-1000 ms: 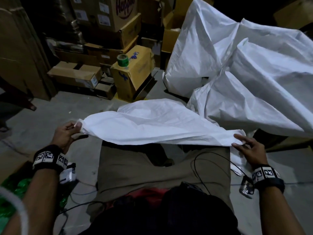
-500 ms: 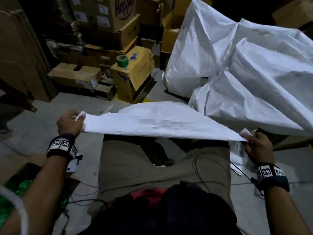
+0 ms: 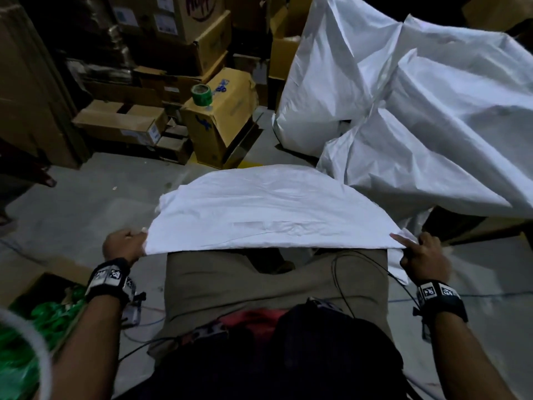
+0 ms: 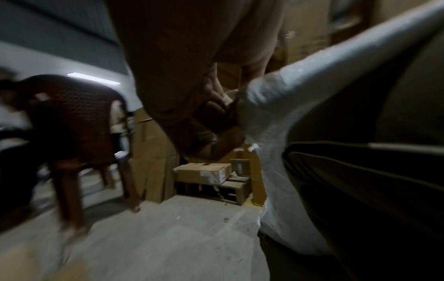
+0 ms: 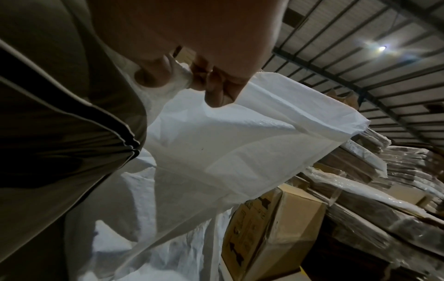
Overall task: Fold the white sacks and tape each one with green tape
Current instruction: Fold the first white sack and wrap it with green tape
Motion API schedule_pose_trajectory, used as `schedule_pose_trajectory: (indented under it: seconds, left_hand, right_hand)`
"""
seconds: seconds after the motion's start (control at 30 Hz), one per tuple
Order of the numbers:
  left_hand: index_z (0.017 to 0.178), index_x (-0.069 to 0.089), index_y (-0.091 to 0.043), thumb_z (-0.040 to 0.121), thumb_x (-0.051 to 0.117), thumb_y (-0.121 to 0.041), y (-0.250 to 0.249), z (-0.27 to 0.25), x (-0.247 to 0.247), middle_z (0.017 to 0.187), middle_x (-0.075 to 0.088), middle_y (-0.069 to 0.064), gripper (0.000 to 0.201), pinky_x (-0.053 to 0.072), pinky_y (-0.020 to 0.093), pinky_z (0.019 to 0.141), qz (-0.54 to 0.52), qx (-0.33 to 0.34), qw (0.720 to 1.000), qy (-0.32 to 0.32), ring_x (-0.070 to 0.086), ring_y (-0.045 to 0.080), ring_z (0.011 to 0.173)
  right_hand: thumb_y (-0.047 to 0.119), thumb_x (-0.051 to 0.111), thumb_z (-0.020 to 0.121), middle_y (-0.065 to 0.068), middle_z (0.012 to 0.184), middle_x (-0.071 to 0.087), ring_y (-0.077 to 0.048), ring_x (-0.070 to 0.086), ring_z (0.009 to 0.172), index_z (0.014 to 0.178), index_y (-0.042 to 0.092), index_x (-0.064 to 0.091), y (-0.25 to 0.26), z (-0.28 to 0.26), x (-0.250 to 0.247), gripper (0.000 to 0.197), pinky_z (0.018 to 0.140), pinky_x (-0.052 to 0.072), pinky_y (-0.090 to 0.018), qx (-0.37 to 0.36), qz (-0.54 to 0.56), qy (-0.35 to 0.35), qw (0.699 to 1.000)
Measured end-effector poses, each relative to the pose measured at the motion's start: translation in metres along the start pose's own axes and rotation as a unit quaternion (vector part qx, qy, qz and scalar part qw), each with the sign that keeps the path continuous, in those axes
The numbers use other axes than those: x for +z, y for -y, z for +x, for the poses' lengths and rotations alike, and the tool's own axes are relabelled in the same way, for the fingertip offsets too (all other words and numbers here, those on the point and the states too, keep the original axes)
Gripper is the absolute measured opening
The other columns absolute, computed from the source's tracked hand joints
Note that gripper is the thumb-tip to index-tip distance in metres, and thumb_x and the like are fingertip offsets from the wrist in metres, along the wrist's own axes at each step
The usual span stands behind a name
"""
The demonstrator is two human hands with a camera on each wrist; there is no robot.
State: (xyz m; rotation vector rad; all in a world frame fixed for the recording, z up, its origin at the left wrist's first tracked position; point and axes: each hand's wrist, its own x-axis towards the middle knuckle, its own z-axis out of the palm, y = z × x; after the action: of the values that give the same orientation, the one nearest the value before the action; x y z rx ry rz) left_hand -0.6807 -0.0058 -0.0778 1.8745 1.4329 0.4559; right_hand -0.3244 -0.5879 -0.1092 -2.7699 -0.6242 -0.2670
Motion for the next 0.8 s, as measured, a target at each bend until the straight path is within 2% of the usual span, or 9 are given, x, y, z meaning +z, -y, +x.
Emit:
schedule_pose_trajectory:
  seconds: [0.1,0.17,0.37,0.5,0.57,0.63,0.7,0.73,0.8]
  left_hand:
    - [0.060,0.061,-0.008,0.084,0.078,-0.018,0.017,-0.014,-0.011,0.067,0.056,0.016,0.031,0.041,0.031,0.058,-0.139,-0.043,0.989,-0.024,0.048,0.020,0.062]
    - [0.061,0.059,-0.012,0.083,0.077,-0.013,0.018,-0.018,-0.017,0.064,0.051,0.012,0.028,0.041,0.026,0.052,-0.174,-0.048,0.982,-0.049,0.045,0.018,0.058]
    - [0.057,0.054,-0.013,0.076,0.080,-0.002,0.019,-0.015,-0.017,0.068,0.054,0.016,0.035,0.047,0.039,0.066,-0.156,-0.064,0.985,-0.034,0.054,0.024,0.066]
    - [0.069,0.061,-0.009,0.072,0.083,-0.006,0.017,-0.030,-0.007,0.076,0.067,0.019,0.023,0.048,0.037,0.070,-0.080,-0.040,0.996,-0.032,0.066,0.033,0.075]
    - [0.079,0.063,-0.013,0.075,0.083,-0.015,0.015,-0.042,-0.002,0.085,0.067,0.014,0.020,0.049,0.040,0.074,0.017,0.011,0.998,-0.051,0.064,0.037,0.086]
    - [0.082,0.066,-0.015,0.074,0.074,-0.015,0.013,-0.051,0.000,0.093,0.063,0.014,0.011,0.045,0.046,0.077,0.117,0.156,0.976,-0.099,0.058,0.039,0.094]
    - [0.073,0.070,-0.013,0.065,0.059,-0.008,0.010,-0.062,0.006,0.086,0.063,0.013,0.014,0.045,0.045,0.074,0.131,0.284,0.944,-0.103,0.057,0.040,0.088]
    - [0.072,0.071,-0.012,0.063,0.054,-0.005,0.009,-0.071,0.010,0.083,0.064,0.012,0.021,0.047,0.043,0.074,0.112,0.313,0.939,-0.088,0.059,0.038,0.085]
    - [0.083,0.074,-0.009,0.062,0.050,-0.001,0.008,-0.089,0.018,0.088,0.068,0.011,0.033,0.049,0.038,0.077,0.079,0.323,0.942,-0.051,0.062,0.035,0.084]
  right_hand:
    - [-0.010,0.073,0.059,-0.021,0.107,0.056,-0.035,0.043,0.093,0.112,0.029,0.077,0.004,-0.002,0.004,0.066,0.053,0.045,-0.040,0.009,0.003,-0.019,1.000]
    - [-0.009,0.074,0.057,-0.019,0.107,0.055,-0.037,0.044,0.097,0.111,0.027,0.077,0.007,-0.002,0.001,0.065,0.055,0.048,-0.041,0.018,0.006,-0.030,0.999]
    - [-0.012,0.075,0.053,-0.014,0.092,0.052,-0.039,0.044,0.089,0.101,0.023,0.079,0.005,0.008,-0.003,0.059,0.059,0.046,-0.043,-0.008,-0.012,-0.073,0.997]
    - [-0.010,0.072,0.055,-0.018,0.104,0.054,-0.040,0.049,0.093,0.100,0.023,0.080,0.010,0.000,0.011,0.057,0.063,0.051,-0.047,0.025,0.017,-0.064,0.997]
    - [-0.009,0.069,0.059,-0.015,0.112,0.051,-0.038,0.054,0.088,0.101,0.022,0.080,0.009,-0.003,0.018,0.053,0.062,0.052,-0.046,0.044,0.049,-0.067,0.996]
    - [-0.009,0.068,0.058,-0.012,0.114,0.048,-0.037,0.055,0.087,0.101,0.019,0.080,0.005,-0.005,0.022,0.052,0.061,0.053,-0.045,0.034,0.061,-0.062,0.996]
    - [-0.010,0.069,0.058,-0.012,0.115,0.048,-0.037,0.054,0.090,0.100,0.017,0.080,0.001,-0.008,0.021,0.052,0.061,0.051,-0.044,0.023,0.053,-0.068,0.996]
    - [-0.009,0.068,0.059,-0.013,0.115,0.050,-0.038,0.053,0.094,0.099,0.017,0.081,0.001,-0.009,0.019,0.050,0.062,0.050,-0.043,0.016,0.046,-0.075,0.996]
    - [-0.001,0.059,0.061,-0.016,0.115,0.053,-0.041,0.049,0.099,0.098,0.018,0.080,-0.003,-0.009,0.015,0.046,0.072,0.048,-0.046,-0.018,0.021,-0.089,0.996]
